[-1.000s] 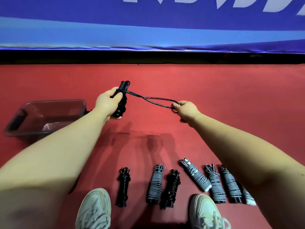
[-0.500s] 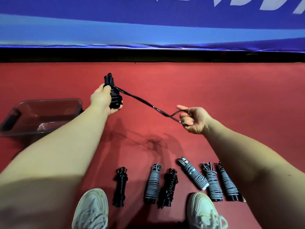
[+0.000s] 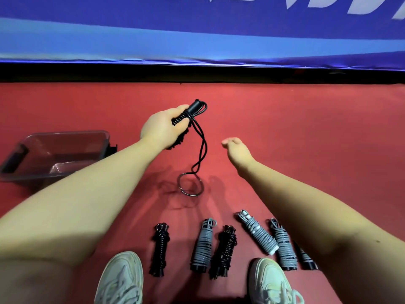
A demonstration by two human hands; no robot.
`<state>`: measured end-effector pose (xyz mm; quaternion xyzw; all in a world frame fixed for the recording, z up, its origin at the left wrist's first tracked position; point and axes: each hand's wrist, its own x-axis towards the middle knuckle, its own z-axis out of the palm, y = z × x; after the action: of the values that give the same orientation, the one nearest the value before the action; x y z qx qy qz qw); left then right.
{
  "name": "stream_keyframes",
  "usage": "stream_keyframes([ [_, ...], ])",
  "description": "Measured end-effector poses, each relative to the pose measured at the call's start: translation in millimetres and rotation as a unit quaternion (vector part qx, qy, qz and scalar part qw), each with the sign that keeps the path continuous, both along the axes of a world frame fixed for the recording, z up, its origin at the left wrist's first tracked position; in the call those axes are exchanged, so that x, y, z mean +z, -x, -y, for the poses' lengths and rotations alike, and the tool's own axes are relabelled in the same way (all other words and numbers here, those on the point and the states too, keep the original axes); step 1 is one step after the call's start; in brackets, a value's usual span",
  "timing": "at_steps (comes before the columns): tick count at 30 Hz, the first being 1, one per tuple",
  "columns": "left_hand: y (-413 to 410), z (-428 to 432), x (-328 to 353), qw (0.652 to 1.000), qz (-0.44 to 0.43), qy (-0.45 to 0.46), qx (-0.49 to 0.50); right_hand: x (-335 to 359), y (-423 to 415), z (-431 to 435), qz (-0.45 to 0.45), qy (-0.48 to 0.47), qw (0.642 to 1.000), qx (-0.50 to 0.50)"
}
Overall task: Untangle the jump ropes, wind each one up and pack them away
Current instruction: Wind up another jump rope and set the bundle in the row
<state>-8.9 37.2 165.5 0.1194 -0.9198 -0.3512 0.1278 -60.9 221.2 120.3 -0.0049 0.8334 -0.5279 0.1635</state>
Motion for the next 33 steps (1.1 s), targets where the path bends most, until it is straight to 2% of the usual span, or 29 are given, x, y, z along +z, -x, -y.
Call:
stream_keyframes([
  [1, 0, -1, 1, 0.999, 0.007, 0.042, 0.007, 3, 1, 6, -0.027, 0.083, 0.996, -0.006],
  [2, 0, -2, 2, 0.998, 0.011, 0.068, 0.011, 9, -1, 12, -0.042, 0.121, 0.991, 0.027],
  [4, -1, -2, 3, 0.995, 0.008, 0.101, 0.013, 17, -10, 22, -0.040, 0.104, 0.985, 0.132],
  [5, -1, -1, 4, 0.994, 0.004, 0.111, 0.014, 17, -13, 26, -0.041, 0.093, 0.983, 0.152],
  [9, -3, 5, 5, 0.991, 0.004, 0.132, 0.017, 14, -18, 36, -0.034, 0.168, 0.981, 0.093],
  [11, -3, 8, 5, 0.992, 0.004, 0.121, 0.020, 15, -15, 36, -0.067, 0.144, 0.985, 0.065],
  [13, 0, 18, 3, 0.998, -0.003, 0.055, 0.042, 17, -10, 28, -0.092, 0.099, 0.986, 0.095],
  [15, 0, 30, -2, 0.997, -0.013, -0.025, 0.073, 20, -7, 18, -0.072, 0.075, 0.982, 0.157],
  [18, -2, 30, -11, 0.986, -0.026, -0.145, 0.073, 22, -9, 4, -0.074, -0.016, 0.975, 0.210],
  [21, -1, 15, -4, 0.951, -0.055, -0.301, 0.042, 19, -7, -1, 0.000, 0.033, 0.978, 0.204],
  [23, 0, 10, 3, 0.928, -0.039, -0.371, 0.005, 20, -3, -8, 0.038, 0.079, 0.976, 0.200],
  [25, -1, 8, 7, 0.914, -0.007, -0.404, -0.049, 22, 4, -18, 0.047, 0.087, 0.974, 0.204],
  [28, -5, 2, 10, 0.911, 0.023, -0.396, -0.110, 26, 10, -32, 0.009, 0.053, 0.972, 0.227],
  [33, -4, 1, 13, 0.899, 0.013, -0.436, -0.042, 42, 1, -41, -0.145, 0.049, 0.950, 0.271],
])
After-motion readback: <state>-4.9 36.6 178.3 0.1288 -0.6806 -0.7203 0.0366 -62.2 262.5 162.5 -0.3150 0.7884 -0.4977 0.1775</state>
